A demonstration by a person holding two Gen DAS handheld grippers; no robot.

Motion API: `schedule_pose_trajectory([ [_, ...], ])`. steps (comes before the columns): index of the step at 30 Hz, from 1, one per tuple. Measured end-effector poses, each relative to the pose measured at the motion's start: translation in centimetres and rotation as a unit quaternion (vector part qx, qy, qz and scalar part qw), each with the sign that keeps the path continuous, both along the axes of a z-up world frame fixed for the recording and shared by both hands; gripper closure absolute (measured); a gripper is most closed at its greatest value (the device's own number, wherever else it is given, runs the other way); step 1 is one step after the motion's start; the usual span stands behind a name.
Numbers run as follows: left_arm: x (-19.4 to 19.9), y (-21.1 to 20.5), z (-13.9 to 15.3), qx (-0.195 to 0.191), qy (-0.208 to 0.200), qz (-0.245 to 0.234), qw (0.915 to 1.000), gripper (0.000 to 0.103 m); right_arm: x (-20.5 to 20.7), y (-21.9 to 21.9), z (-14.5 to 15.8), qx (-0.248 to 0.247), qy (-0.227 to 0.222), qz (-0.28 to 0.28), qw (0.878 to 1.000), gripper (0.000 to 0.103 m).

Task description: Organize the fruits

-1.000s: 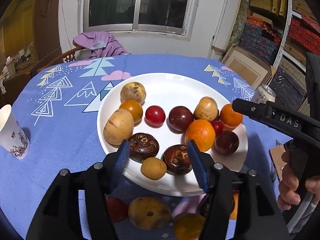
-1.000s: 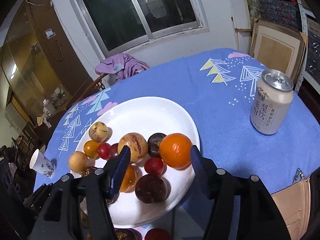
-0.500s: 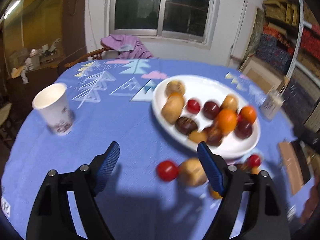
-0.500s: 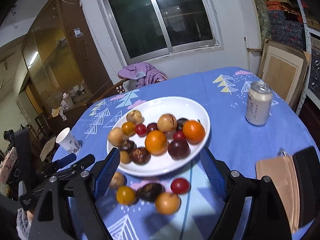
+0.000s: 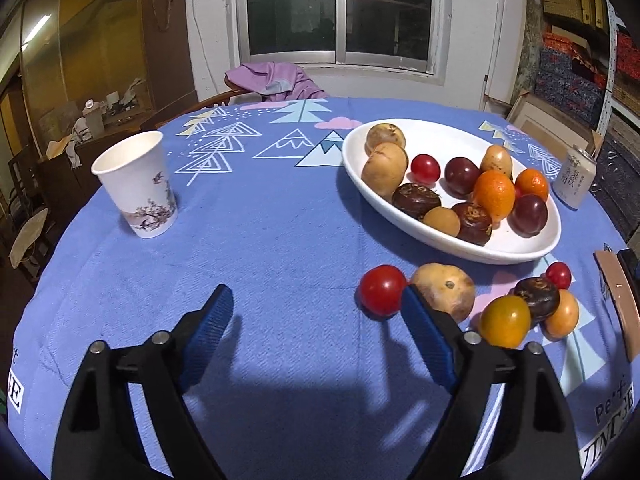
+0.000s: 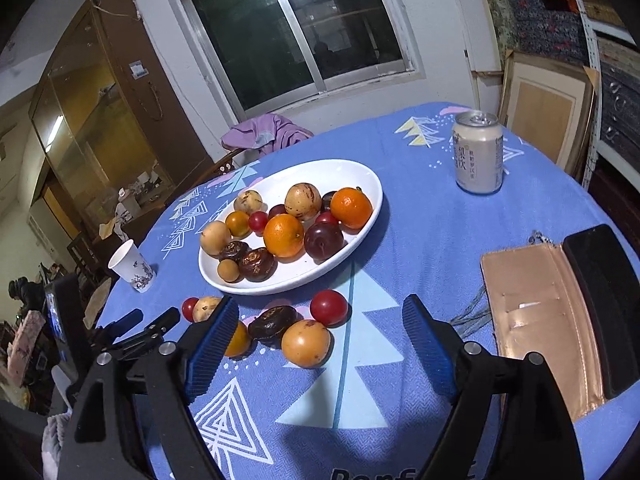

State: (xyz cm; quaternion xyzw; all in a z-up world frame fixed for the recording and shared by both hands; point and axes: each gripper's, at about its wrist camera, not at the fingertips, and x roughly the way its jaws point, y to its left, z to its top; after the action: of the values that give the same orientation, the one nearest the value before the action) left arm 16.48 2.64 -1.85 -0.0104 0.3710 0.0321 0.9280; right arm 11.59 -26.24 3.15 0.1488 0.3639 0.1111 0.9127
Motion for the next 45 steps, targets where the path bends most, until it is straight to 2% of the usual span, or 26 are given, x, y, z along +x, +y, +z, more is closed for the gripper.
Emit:
schedule_pose_trajectory([
  [5,1.7,-0.5,-0.4,-0.010,0.011,-0.005,0.9999,0.016,0.0,0.9,-0.4,-0.013,0.005,0.011,1.000,0.018],
  [8,2.5,-0.1,-0.7,-0.013,0.021,0.009,0.9997,0.015,0.0,1.3,-0.5,-0.017,0.006,0.017,1.000,0.018],
  [10,2.8,0.3,-1.0,-0.022,0.032,0.016,0.9991,0.006,-0.1,1.5,-0.5,-0.022,0.005,0.019,1.000,0.018],
  [11,2.8,0.6,-1.0,-0.026,0.034,0.018,0.9989,0.006,-0.1,1.6,-0.5,-0.023,0.005,0.020,1.000,0.018],
  [16,1.7,0.6,-1.1,0.002,0.039,0.003,0.9992,0.004,-0.1,1.4,-0.5,-0.018,0.005,0.015,1.000,0.018],
  [19,0.8,1.1,-0.9,0.015,0.032,0.010,0.9993,0.004,-0.2,1.3,-0.3,-0.015,0.002,0.015,1.000,0.018],
  [23,0.1,1.8,-0.9,0.002,0.027,0.019,0.9994,0.004,-0.4,1.5,-0.2,-0.017,0.000,0.020,1.000,0.018],
  [26,-0.1,1.4,-0.7,0.000,0.022,0.002,0.9998,0.004,-0.4,1.5,-0.3,-0.015,0.000,0.022,1.000,0.018],
  [30,-0.2,0.0,-0.6,0.018,0.018,-0.025,0.9994,0.004,-0.4,1.8,-0.3,-0.021,0.001,0.025,0.999,0.018],
  [32,-0.2,-0.6,-0.5,0.028,0.016,-0.031,0.9990,0.009,-0.4,1.9,-0.4,-0.024,0.001,0.026,0.999,0.018],
  [34,0.3,-1.1,-0.9,0.034,0.030,-0.041,0.9982,0.034,-0.4,2.0,-0.4,-0.025,0.001,0.026,0.999,0.018],
  [35,0.6,-1.3,-1.2,0.033,0.040,-0.045,0.9976,0.036,-0.5,2.0,-0.4,-0.025,0.001,0.026,0.999,0.018],
  [37,1.0,-1.3,-1.5,0.020,0.052,-0.054,0.9970,0.038,-0.4,2.0,-0.4,-0.025,0.002,0.027,0.999,0.018],
  [42,1.5,-1.1,-1.2,0.007,0.037,-0.054,0.9978,0.038,-0.6,2.5,-0.6,-0.031,0.004,0.033,0.999,0.018],
  [45,2.3,-0.9,-1.4,-0.015,0.044,-0.060,0.9971,0.043,-0.6,2.8,-0.7,-0.039,0.003,0.036,0.999,0.018],
])
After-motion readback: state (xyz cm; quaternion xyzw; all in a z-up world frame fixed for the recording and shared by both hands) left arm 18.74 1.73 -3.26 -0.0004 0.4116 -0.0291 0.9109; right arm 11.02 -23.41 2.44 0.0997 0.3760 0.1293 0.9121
